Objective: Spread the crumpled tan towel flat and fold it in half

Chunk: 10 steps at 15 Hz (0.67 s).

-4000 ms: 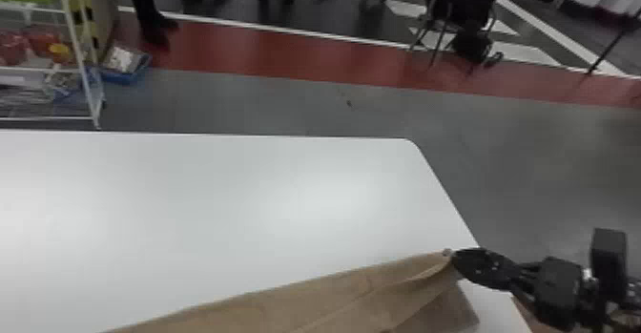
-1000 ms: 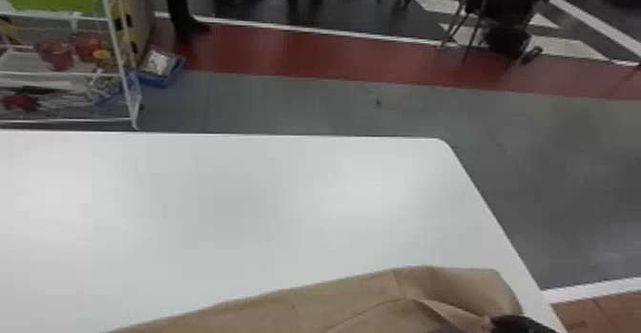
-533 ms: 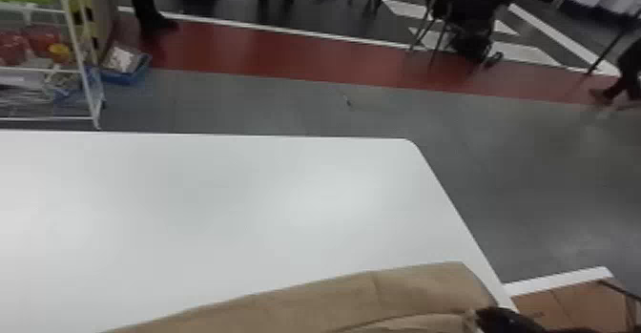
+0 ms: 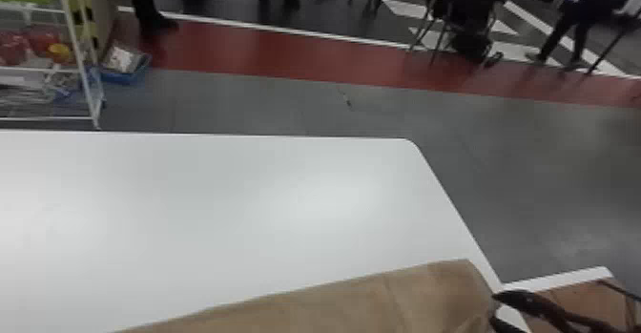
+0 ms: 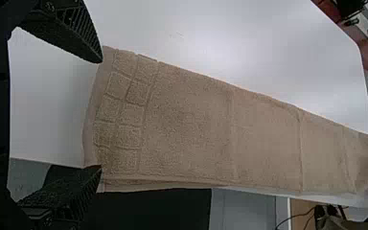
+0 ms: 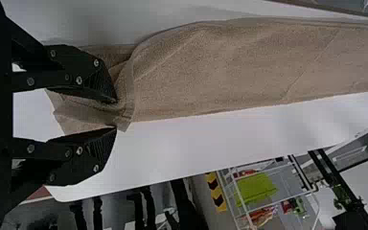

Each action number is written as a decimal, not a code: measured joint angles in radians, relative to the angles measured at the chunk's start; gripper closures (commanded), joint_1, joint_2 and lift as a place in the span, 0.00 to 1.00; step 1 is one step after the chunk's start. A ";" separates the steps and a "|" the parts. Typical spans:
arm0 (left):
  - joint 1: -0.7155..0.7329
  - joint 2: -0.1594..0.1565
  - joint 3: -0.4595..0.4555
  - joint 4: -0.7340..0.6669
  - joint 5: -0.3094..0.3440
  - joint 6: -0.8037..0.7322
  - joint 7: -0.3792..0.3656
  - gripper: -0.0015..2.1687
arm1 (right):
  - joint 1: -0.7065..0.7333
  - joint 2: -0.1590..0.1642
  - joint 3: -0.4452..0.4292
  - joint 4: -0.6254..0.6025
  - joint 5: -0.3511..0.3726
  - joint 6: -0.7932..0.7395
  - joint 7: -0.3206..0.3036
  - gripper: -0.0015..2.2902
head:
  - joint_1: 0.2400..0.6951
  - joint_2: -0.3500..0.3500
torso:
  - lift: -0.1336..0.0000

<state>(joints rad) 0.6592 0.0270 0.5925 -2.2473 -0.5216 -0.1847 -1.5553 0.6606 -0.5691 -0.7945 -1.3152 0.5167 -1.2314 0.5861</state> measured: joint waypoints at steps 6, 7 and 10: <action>-0.013 0.002 0.001 0.000 -0.004 0.000 -0.003 0.05 | 0.042 0.031 -0.006 -0.004 -0.214 0.010 0.071 0.14 | 1.00 0.00 | 0.08; -0.016 0.002 0.001 0.000 -0.005 0.000 -0.004 0.05 | 0.049 0.035 -0.006 -0.002 -0.220 0.010 0.071 0.14 | 1.00 0.00 | 0.08; -0.024 0.005 0.001 0.006 -0.005 0.000 -0.005 0.05 | 0.064 0.038 -0.005 0.016 -0.245 0.020 0.076 0.14 | 1.00 0.00 | 0.08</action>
<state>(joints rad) 0.6354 0.0319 0.5937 -2.2413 -0.5268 -0.1847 -1.5601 0.7243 -0.5314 -0.7999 -1.2991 0.2716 -1.2113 0.6624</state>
